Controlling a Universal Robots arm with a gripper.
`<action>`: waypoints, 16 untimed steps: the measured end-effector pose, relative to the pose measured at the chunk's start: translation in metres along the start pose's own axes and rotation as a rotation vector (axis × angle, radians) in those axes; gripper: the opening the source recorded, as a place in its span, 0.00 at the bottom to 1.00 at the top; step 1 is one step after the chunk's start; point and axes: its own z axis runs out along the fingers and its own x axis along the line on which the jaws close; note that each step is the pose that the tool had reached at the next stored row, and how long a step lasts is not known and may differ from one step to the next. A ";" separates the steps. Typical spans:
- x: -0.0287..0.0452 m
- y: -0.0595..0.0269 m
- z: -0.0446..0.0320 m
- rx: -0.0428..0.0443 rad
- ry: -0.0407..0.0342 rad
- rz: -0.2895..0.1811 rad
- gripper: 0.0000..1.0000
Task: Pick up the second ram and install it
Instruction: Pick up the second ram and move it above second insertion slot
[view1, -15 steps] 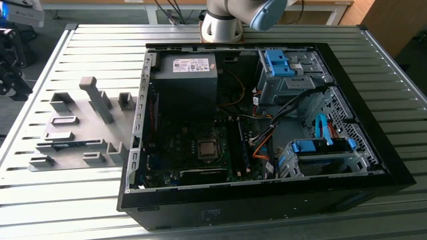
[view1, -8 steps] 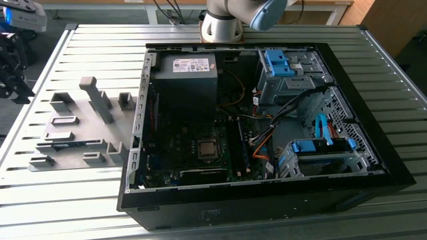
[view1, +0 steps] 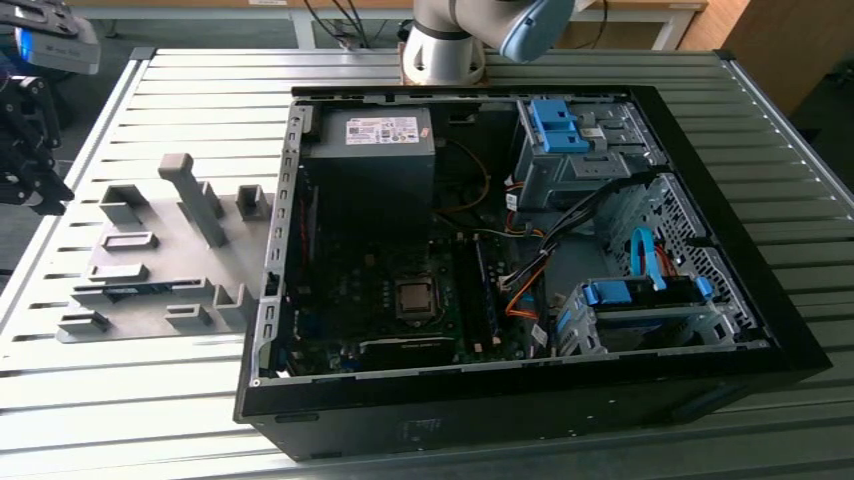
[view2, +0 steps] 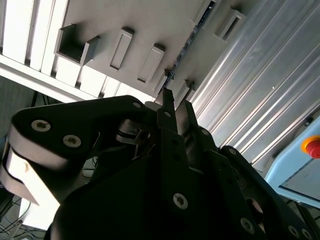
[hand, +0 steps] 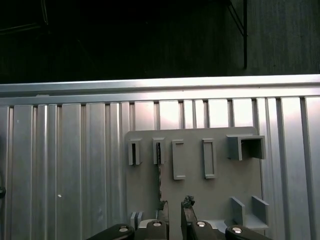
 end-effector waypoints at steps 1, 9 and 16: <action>0.0003 -0.0001 0.0018 -0.0001 -0.0013 0.000 0.25; 0.0026 -0.0008 0.0158 0.0000 -0.0019 0.000 0.26; 0.0052 -0.0013 0.0300 0.0003 -0.0019 0.000 0.32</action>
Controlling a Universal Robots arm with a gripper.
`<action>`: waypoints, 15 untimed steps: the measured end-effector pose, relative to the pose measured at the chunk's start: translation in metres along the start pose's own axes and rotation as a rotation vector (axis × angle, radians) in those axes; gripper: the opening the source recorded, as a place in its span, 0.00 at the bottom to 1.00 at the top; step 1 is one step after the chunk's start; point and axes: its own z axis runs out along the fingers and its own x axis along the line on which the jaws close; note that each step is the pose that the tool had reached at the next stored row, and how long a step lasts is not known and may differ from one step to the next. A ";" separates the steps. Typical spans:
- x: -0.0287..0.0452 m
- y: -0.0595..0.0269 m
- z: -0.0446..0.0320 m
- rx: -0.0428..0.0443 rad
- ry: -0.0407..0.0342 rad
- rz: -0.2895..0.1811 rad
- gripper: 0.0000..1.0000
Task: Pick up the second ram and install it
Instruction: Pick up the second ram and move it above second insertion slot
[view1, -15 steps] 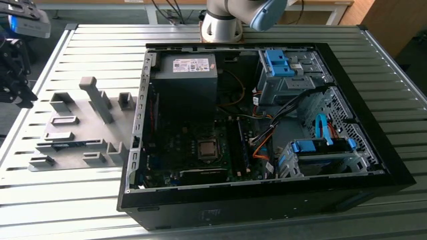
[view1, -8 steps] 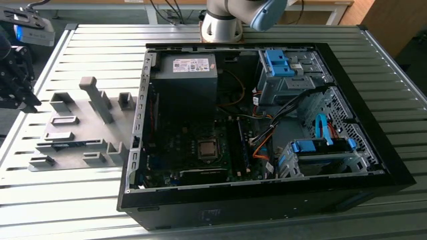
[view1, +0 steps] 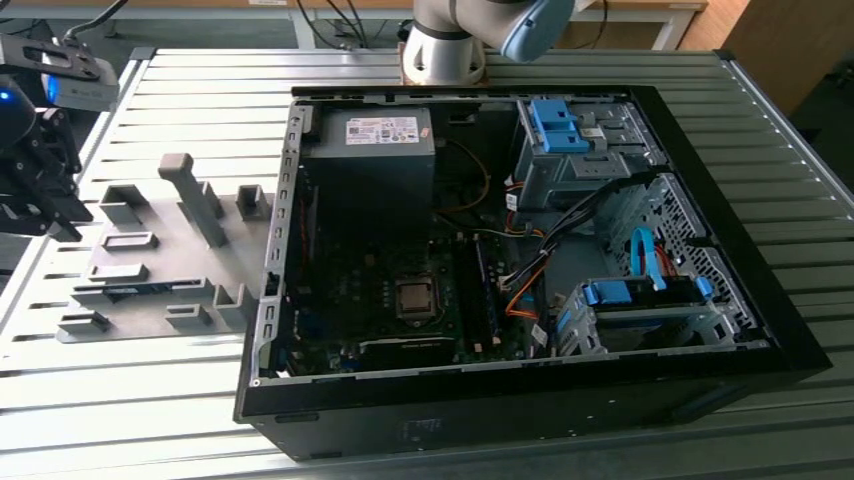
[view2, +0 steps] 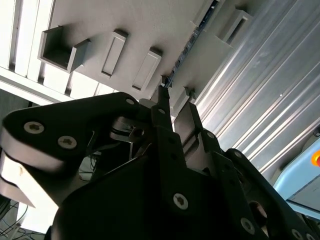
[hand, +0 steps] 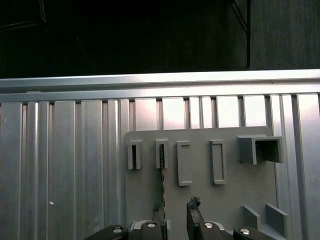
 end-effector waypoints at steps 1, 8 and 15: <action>0.0000 0.0000 0.0000 0.0000 0.0001 0.000 0.32; 0.0000 -0.0001 0.0020 0.0003 -0.0002 0.000 0.32; 0.0002 -0.0003 0.0057 0.0000 0.0000 0.000 0.32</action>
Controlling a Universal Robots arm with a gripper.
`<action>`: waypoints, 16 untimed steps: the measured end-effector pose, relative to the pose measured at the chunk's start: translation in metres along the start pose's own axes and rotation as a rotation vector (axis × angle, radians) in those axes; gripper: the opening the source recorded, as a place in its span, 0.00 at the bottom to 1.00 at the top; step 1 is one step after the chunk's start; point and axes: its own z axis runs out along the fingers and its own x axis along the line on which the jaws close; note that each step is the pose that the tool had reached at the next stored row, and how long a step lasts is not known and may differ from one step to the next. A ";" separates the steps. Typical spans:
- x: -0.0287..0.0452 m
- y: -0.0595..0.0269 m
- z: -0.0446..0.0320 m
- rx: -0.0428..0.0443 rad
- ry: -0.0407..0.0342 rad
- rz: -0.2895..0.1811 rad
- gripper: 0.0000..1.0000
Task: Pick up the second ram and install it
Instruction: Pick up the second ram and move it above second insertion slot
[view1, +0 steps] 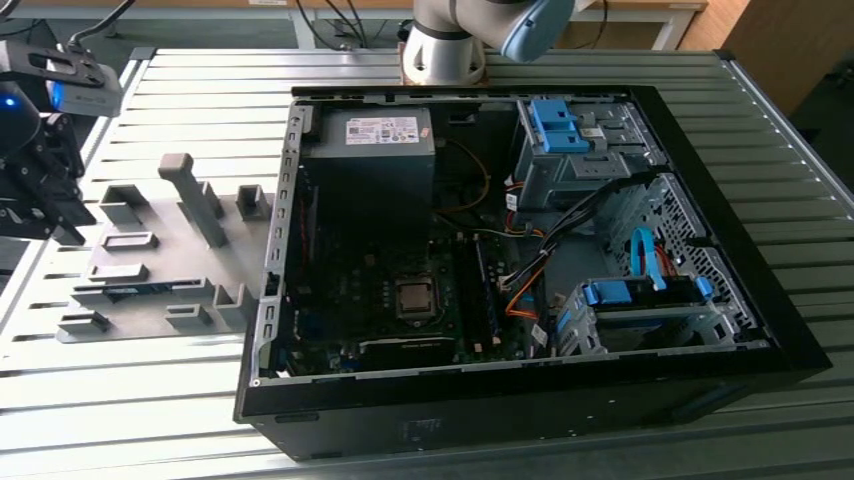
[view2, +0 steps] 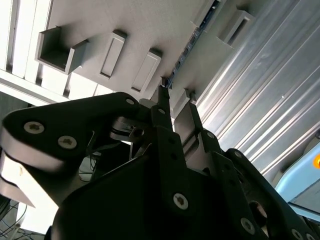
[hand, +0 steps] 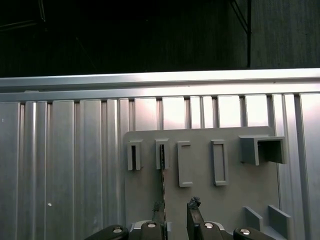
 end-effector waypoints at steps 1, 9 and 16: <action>0.0000 0.0000 0.0005 0.0001 0.0000 0.000 0.32; 0.0001 -0.0002 0.0049 0.0000 0.0000 0.000 0.32; 0.0001 -0.0003 0.0057 0.0003 0.0009 0.000 0.32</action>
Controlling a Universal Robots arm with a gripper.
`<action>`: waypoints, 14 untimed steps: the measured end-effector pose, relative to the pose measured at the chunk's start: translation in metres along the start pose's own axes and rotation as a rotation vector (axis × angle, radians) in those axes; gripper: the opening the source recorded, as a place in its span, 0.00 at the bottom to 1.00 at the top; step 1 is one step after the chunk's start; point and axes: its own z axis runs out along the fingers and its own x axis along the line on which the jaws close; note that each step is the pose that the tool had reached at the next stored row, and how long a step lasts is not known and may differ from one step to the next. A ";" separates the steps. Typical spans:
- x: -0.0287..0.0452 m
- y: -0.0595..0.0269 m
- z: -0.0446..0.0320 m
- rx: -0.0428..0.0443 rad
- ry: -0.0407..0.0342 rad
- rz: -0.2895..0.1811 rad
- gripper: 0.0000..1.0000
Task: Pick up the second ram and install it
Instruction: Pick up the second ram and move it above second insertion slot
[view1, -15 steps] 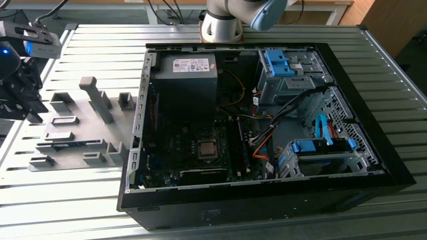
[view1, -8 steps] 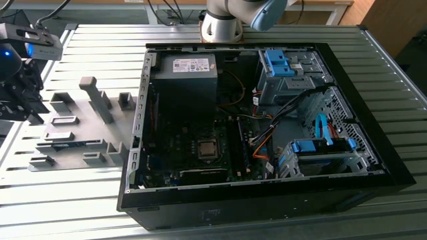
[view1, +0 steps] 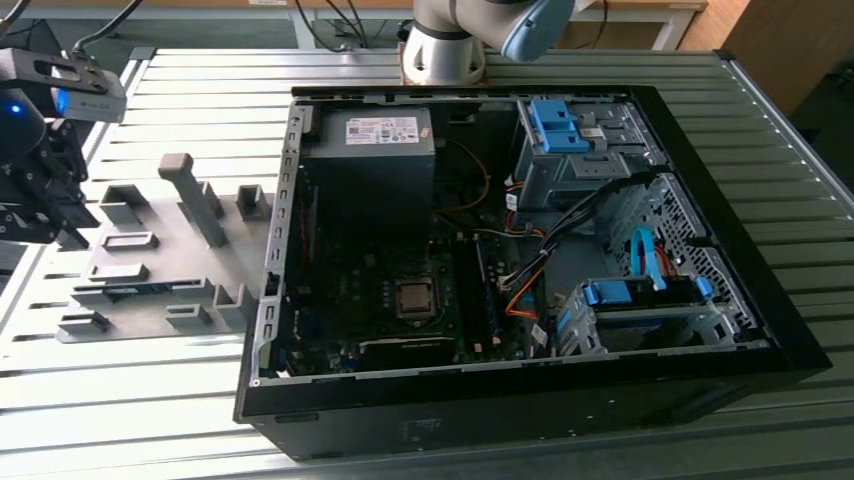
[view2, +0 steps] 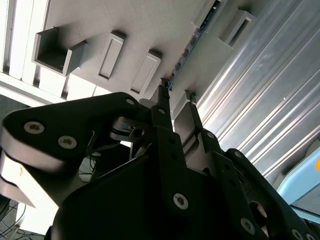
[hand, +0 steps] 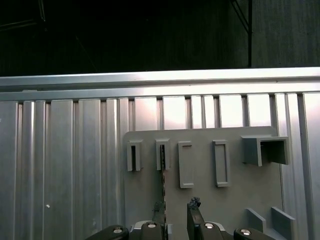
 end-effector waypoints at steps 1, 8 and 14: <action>0.0000 0.0000 0.0008 0.0003 -0.0002 0.000 0.32; 0.0011 -0.0003 0.0077 -0.0002 0.0002 0.000 0.32; 0.0011 -0.0003 0.0083 -0.0002 0.0001 0.000 0.32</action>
